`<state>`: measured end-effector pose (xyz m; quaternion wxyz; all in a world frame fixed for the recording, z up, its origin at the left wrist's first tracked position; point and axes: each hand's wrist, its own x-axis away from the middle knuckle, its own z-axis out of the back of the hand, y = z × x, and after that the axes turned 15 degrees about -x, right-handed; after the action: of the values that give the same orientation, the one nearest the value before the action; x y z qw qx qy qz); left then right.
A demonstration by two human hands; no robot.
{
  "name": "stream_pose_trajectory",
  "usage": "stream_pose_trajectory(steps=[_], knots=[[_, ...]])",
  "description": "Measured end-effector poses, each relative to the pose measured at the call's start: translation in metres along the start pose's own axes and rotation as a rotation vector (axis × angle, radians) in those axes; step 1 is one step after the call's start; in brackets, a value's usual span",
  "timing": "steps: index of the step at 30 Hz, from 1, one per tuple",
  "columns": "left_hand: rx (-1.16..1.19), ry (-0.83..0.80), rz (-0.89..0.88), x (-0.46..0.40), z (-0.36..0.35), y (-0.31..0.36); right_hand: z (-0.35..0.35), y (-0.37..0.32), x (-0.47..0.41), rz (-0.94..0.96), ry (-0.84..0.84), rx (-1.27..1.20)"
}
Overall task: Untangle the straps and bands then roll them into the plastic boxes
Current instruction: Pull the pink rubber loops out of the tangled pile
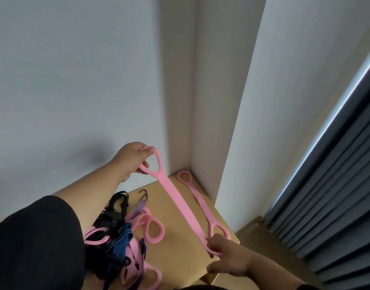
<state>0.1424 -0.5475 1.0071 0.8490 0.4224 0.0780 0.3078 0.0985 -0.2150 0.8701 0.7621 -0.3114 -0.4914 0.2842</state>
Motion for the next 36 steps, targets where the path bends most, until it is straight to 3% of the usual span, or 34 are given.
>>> stream_pose_trajectory(steps=[4,13,20,26,36], knots=[[-0.085,0.008,-0.016,-0.014,-0.032,0.022,0.032,0.024,0.001,0.030,-0.053,-0.012],[-0.174,-0.001,0.058,-0.036,-0.074,0.039,0.066,0.077,-0.006,0.242,0.040,-0.122],[-0.209,-0.061,0.084,-0.055,-0.087,0.036,0.065,0.087,-0.020,0.157,0.175,-0.072],[-0.280,-0.025,0.052,-0.079,-0.091,0.032,0.061,0.092,-0.027,0.020,0.304,-0.315],[-0.938,0.085,-0.268,-0.157,-0.131,0.008,0.058,0.092,-0.053,-0.146,0.426,-0.374]])
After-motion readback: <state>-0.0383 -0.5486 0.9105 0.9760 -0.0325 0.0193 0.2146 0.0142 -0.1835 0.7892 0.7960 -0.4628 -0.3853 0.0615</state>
